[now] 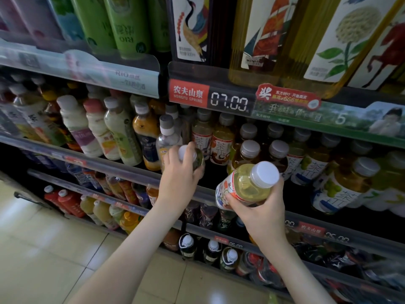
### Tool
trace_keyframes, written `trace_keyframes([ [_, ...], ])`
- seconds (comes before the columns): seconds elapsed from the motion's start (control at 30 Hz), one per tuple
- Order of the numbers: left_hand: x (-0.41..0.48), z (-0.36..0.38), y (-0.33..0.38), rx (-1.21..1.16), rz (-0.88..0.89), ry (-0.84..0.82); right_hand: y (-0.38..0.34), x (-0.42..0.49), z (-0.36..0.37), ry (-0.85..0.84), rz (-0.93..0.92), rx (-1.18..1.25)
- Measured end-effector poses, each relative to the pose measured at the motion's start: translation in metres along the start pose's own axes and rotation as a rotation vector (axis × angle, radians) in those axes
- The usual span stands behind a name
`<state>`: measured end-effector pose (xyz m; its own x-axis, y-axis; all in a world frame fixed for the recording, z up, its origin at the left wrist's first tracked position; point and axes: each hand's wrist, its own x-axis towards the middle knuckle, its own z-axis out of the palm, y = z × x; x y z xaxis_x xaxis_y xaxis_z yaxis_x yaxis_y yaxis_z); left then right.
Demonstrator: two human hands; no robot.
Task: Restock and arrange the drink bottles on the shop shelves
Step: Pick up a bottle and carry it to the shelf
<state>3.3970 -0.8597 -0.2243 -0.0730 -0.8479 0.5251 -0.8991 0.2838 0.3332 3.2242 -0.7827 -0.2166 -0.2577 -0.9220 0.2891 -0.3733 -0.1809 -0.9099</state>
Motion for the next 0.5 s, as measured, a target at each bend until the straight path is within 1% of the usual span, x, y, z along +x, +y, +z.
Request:
trace_keyframes([
  [0.07, 0.009, -0.001, 0.005, 0.042, -0.001, -0.055, -0.002, 0.000, 0.002, -0.011, -0.005, 0.001],
  [0.17, 0.022, -0.005, 0.012, 0.032, -0.075, -0.137, -0.001, 0.000, 0.003, -0.016, 0.008, 0.005],
  [0.33, 0.034, -0.010, 0.013, -0.050, -0.124, -0.111, 0.002, -0.001, -0.001, -0.002, 0.064, 0.018],
  [0.43, 0.040, -0.015, 0.016, -0.067, -0.126, -0.165, 0.002, 0.000, -0.006, 0.007, 0.060, 0.017],
  [0.5, 0.042, -0.017, 0.019, -0.124, -0.143, -0.181, 0.000, 0.001, -0.010, 0.012, 0.054, 0.016],
])
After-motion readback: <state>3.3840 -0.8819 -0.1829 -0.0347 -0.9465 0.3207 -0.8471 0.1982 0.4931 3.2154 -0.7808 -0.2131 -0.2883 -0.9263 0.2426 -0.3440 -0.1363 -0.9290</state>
